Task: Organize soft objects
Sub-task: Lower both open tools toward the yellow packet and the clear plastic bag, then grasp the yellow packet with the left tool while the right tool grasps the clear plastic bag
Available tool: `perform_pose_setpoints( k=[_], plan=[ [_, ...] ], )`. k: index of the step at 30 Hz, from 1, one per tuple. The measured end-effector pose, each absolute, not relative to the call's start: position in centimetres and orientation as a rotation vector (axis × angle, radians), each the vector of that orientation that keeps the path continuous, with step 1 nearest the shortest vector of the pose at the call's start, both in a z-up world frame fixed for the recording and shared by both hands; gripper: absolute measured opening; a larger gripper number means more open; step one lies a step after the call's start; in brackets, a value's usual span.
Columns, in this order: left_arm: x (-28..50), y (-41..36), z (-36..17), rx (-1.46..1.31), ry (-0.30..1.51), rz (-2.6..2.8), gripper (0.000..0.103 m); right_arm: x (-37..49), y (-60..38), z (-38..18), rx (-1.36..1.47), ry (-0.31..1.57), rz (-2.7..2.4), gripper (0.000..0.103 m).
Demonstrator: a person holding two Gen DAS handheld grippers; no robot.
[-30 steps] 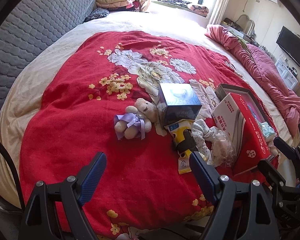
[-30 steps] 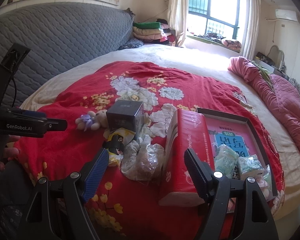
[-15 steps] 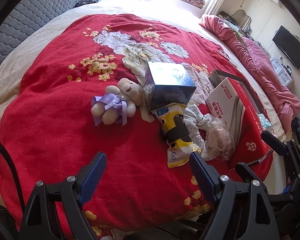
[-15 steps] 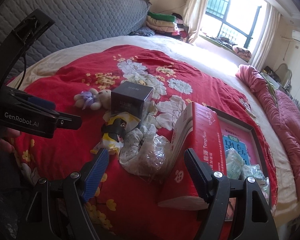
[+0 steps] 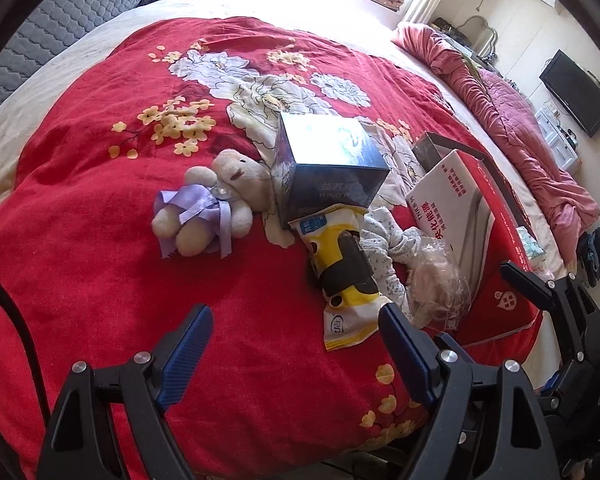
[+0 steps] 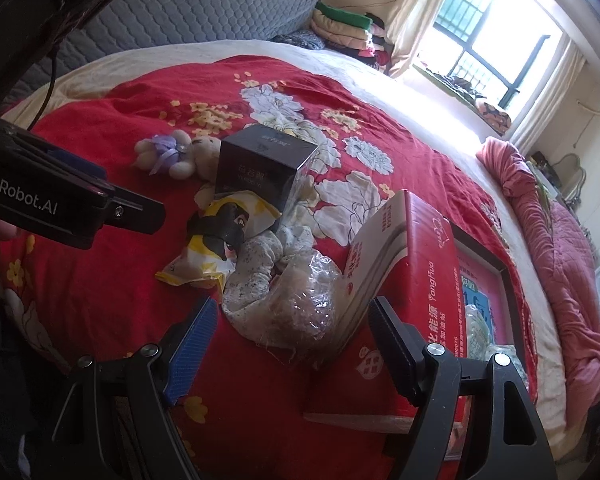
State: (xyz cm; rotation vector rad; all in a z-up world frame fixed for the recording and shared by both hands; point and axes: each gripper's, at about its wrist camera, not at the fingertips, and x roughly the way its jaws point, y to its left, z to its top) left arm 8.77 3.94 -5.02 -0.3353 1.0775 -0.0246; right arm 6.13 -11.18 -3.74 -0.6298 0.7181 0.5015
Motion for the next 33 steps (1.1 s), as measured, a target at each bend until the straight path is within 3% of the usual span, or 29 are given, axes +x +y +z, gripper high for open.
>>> perform_pose_setpoints(
  k=[13, 17, 24, 28, 33],
  plan=[
    [11.6, 3.6, -7.2, -0.368, 1.129, -0.070, 0.084, 8.0, -10.0, -5.7, -0.756, 0.712, 0.501, 0.078],
    [12.3, 3.6, -7.6, -0.366, 1.136, -0.082, 0.084, 8.3, -9.9, -6.2, -0.802, 0.703, 0.519, 0.068],
    [13.5, 3.4, -8.1, -0.366, 1.152, -0.100, 0.084, 8.5, -9.3, -7.3, -0.888, 0.685, 0.543, 0.065],
    [14.0, 3.2, -8.3, -0.364, 1.155, -0.110, 0.084, 8.7, -8.9, -8.3, -0.909, 0.700, 0.555, 0.054],
    [14.5, 2.9, -8.7, -0.373, 1.165, -0.128, 0.084, 9.1, -9.2, -8.3, -0.877, 0.695, 0.562, 0.050]
  ],
)
